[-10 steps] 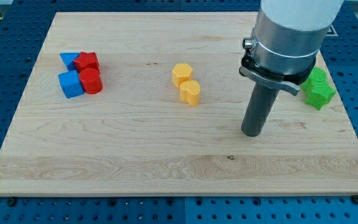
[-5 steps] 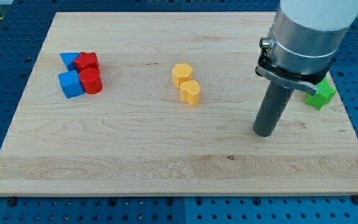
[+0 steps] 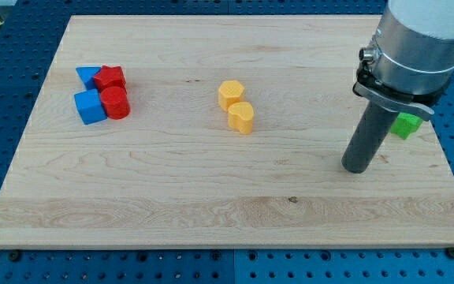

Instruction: Move your arm diagonal right bottom to the green star

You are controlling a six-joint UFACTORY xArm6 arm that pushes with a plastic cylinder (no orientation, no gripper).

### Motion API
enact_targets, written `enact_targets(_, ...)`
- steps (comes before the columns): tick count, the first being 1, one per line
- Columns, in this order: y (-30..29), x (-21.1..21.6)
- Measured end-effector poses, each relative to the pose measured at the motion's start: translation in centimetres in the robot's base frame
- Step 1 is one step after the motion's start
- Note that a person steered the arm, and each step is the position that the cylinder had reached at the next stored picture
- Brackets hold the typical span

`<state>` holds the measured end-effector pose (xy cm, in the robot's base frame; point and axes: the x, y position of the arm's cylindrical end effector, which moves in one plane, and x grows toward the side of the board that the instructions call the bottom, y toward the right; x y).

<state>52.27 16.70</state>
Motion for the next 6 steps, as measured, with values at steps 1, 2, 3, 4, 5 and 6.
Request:
enact_targets(1,0.4,0.0)
enact_targets(2,0.9,0.0)
enact_targets(3,1.5,0.0)
enact_targets(4,2.1,0.0)
enact_targets(5,2.7,0.0)
enact_targets(6,3.4,0.0)
